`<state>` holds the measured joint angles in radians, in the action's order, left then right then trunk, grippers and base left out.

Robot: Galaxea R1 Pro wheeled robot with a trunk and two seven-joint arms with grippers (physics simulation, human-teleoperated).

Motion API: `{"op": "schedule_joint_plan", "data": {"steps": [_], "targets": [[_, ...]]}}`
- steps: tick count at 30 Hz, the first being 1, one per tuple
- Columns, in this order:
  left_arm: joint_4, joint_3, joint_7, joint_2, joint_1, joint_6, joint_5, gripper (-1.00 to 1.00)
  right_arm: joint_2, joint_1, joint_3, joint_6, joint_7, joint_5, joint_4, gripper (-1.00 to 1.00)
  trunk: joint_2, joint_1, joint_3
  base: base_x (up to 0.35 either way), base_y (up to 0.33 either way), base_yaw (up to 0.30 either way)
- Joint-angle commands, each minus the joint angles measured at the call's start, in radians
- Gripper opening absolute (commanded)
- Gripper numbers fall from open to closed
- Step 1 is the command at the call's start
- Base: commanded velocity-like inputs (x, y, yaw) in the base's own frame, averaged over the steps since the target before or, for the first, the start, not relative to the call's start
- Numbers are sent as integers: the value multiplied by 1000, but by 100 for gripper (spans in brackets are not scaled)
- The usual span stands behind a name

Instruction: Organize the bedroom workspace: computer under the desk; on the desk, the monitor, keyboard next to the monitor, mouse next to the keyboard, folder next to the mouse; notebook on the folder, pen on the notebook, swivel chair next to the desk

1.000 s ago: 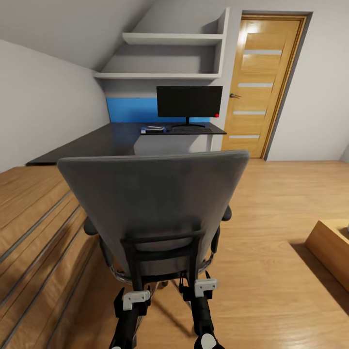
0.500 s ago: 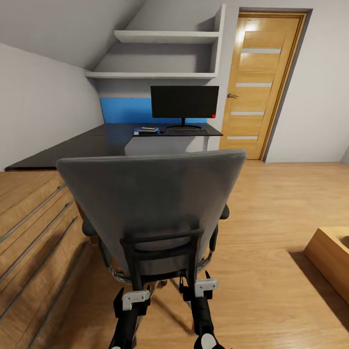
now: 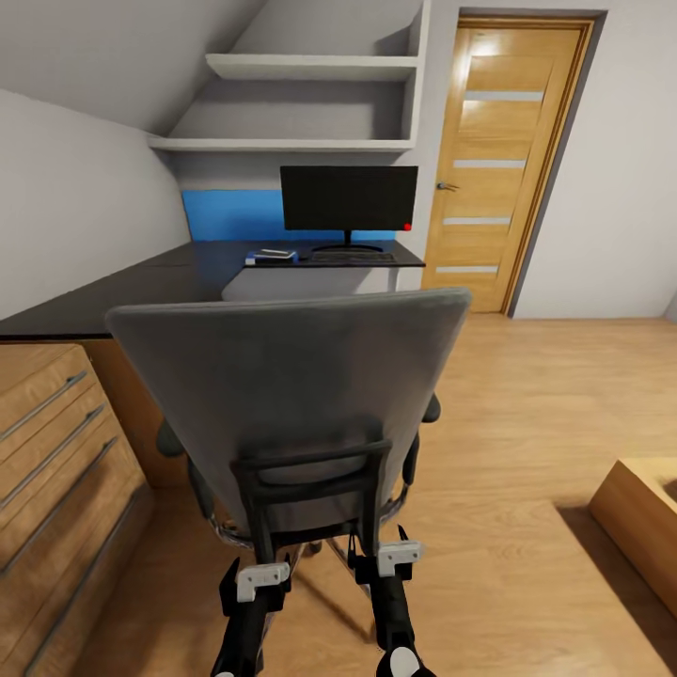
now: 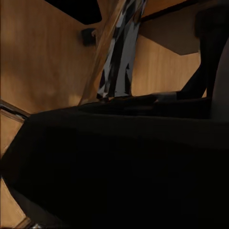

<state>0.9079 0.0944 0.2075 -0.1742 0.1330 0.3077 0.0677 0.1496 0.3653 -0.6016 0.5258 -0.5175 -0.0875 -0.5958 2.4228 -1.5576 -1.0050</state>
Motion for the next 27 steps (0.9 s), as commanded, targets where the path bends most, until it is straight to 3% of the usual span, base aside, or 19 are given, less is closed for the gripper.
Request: {"op": "schedule_joint_plan", "data": {"steps": [1, 27], "targets": [[-1, 7, 3, 0, 0, -2, 20, 100, -1, 1, -7, 5, -6, -9, 1, 100, 0, 0, -1, 204, -177, 0], [-1, 7, 1, 0, 0, -2, 20, 100, -1, 1, -7, 5, -6, -9, 1, 100, 0, 0, -1, 203, -159, 0]]}}
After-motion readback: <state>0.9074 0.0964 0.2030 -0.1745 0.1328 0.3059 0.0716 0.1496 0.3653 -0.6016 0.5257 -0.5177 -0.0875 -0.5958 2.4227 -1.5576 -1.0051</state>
